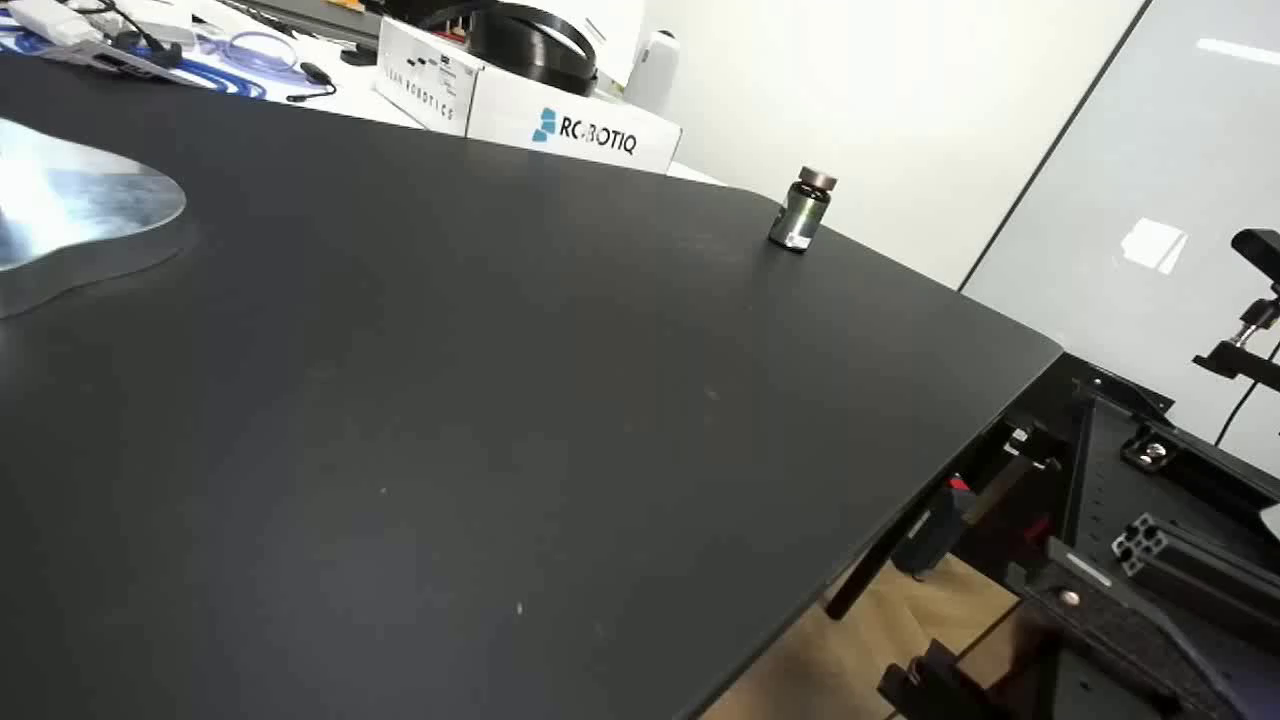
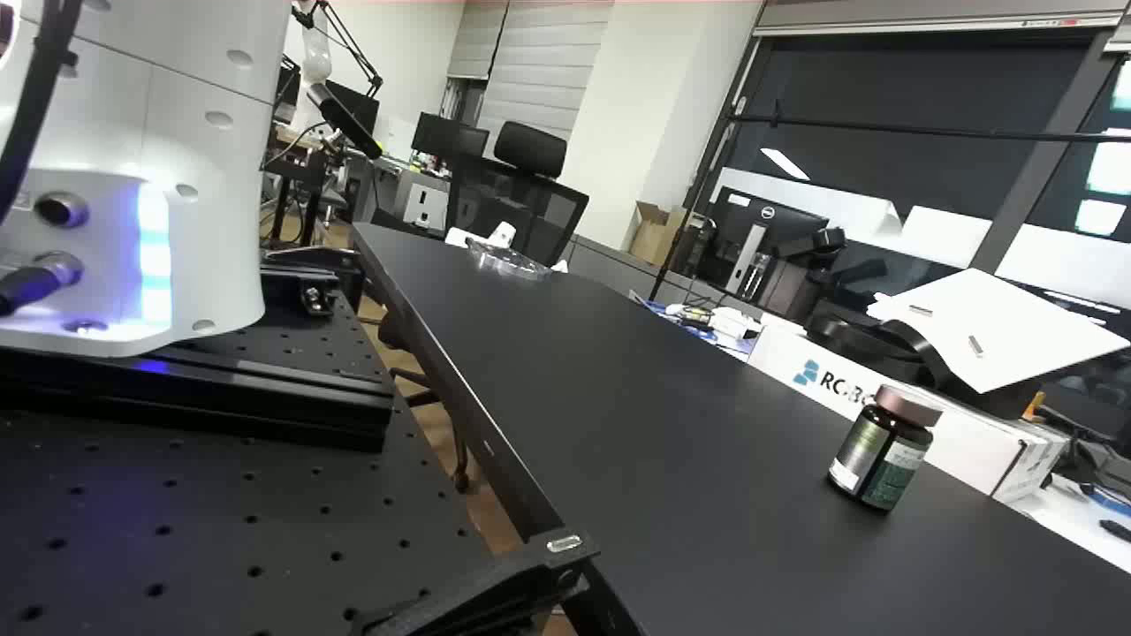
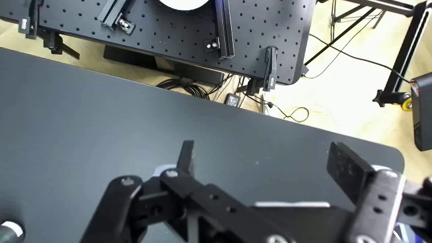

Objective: Pick up the medicine bottle and move it to the left.

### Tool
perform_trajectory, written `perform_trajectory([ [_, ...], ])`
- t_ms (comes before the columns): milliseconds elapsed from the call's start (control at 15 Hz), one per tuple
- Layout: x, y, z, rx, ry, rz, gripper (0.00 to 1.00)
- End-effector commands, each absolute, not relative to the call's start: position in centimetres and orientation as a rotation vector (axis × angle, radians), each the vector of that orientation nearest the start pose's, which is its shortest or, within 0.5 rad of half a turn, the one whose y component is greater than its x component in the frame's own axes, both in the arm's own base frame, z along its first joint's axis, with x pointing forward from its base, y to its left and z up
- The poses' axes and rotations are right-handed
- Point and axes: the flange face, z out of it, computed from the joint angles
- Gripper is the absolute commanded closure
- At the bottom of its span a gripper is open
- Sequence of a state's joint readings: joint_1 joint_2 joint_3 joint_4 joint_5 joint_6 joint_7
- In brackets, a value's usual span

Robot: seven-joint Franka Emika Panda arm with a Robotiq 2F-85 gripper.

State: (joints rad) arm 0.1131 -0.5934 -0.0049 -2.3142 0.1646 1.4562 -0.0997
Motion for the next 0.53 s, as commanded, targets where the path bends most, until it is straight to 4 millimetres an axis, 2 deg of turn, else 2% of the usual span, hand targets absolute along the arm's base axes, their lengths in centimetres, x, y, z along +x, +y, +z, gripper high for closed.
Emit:
perform_trajectory([
  [0, 33.71, 5.54, 54.12, -2.934, -0.304, 0.393, 0.0],
  [400, 33.71, 5.54, 54.13, -2.934, -0.304, 0.393, 0.0],
  [467, 34.13, 5.15, 54.06, -2.953, -0.362, 0.366, 0.0],
])
